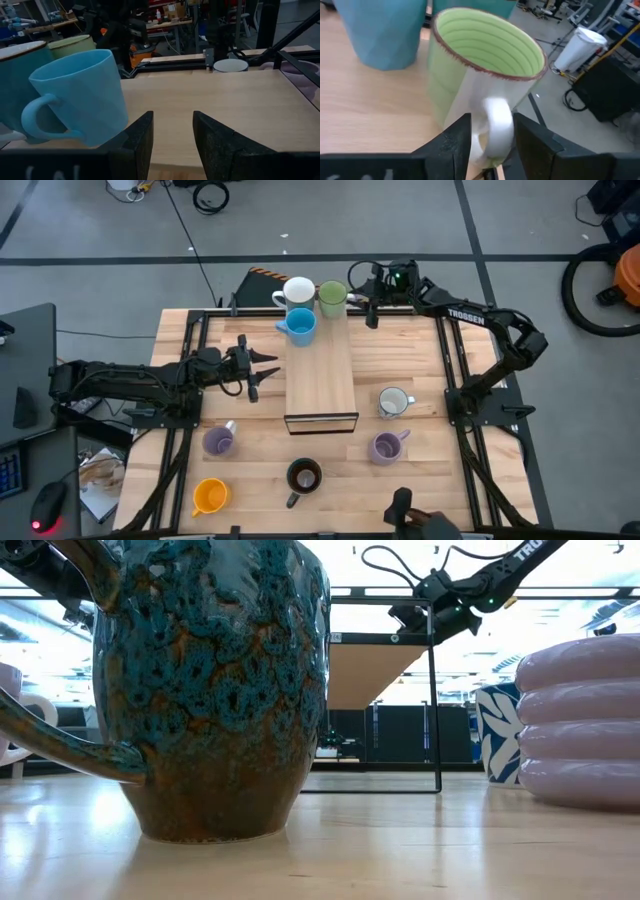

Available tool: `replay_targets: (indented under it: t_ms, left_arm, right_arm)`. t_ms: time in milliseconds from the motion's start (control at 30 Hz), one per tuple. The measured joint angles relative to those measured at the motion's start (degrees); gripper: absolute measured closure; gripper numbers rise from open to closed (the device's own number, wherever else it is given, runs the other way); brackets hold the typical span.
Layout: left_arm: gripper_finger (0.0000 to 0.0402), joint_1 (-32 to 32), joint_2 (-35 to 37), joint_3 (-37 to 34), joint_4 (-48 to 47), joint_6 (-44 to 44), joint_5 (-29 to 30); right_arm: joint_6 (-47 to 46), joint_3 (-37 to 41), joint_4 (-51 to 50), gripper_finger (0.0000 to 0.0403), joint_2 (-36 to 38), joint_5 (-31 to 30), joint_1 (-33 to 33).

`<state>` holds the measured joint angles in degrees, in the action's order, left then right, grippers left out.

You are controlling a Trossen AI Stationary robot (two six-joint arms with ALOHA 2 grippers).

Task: Place coffee mugs
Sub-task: Put the green mug on the shelf, then put the blue patterned mug on the shelf

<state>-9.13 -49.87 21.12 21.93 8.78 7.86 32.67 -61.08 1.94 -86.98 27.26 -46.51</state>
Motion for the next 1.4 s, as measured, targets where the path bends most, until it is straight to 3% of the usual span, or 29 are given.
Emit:
replay_targets:
  t_ms: [200, 700, 1133, 1400]
  left_arm:
    - [0.0258, 0.0, 0.0, 0.0, 0.0, 0.0, 0.0]
    - [0.0258, 0.0, 0.0, 0.0, 0.0, -0.1, 0.0]
    - [0.0258, 0.0, 0.0, 0.0, -0.5, -0.1, 0.0]
    - [0.0258, 0.0, 0.0, 0.0, -1.3, -0.1, 0.0]
  right_arm:
    - [-0.6, 0.0, 0.1, 0.0261, 0.0, 3.0, -0.9]
    - [-1.3, 0.0, 1.9, 0.0259, 0.0, 2.5, -1.0]
    - [-1.9, 0.1, 2.0, 0.0227, 3.4, -1.8, -0.7]
    - [-2.1, 0.1, -9.5, 0.0222, 10.0, -6.4, 4.2]
